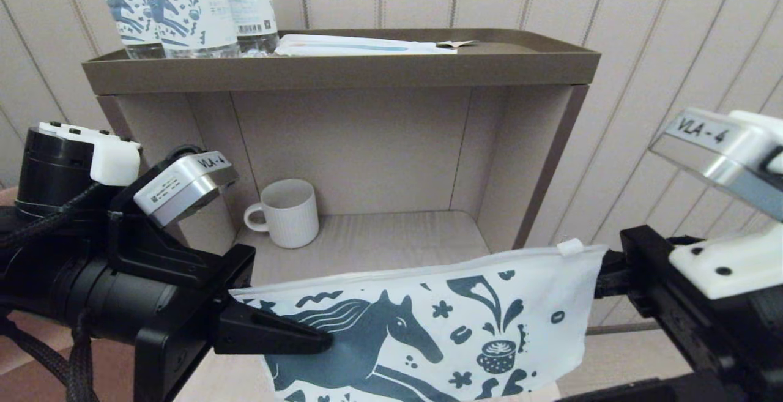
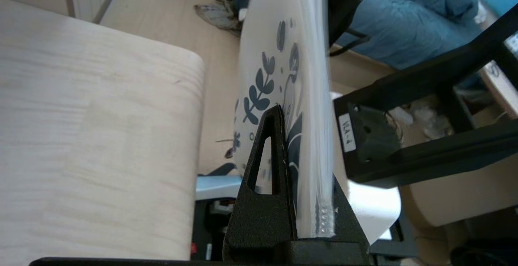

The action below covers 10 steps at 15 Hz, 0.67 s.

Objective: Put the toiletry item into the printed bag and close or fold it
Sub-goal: Hand it to the other hand

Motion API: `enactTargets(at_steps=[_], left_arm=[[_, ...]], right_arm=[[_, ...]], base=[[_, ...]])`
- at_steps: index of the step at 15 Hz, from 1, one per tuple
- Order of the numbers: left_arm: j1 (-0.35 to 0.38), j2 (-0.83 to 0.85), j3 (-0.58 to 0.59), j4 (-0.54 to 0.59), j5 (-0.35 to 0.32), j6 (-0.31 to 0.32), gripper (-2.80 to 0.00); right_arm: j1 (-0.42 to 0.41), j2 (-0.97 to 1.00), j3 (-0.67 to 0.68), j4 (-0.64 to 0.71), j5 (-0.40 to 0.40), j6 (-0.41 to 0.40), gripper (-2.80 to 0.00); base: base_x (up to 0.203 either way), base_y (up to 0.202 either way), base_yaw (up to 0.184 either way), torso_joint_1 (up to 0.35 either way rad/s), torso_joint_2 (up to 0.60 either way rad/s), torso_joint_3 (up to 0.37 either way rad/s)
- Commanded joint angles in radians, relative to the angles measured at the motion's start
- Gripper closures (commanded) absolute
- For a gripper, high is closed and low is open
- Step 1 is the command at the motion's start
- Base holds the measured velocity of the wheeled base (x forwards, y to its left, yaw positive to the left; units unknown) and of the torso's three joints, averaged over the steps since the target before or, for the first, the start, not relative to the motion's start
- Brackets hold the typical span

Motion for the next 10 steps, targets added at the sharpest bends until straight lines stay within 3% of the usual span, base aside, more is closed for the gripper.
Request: enactTargets(at_steps=[1,10], left_arm=[[0.000,0.005,0.003,0.000,-0.007,0.005,0.00],[0.001,-0.025,-0.006,0.000,-0.005,-0.002,0.00]], right_arm=[[0.009,-0.008,0.002,0.002,0.004,-0.003,0.00],[0.016,-0.010,0.014,0.000,0.008,-0.011,0.00]], base=[[0.000,0.000,0.000,0.000,0.00,0.000],[0.000,0.000,0.000,0.000,0.00,0.000]])
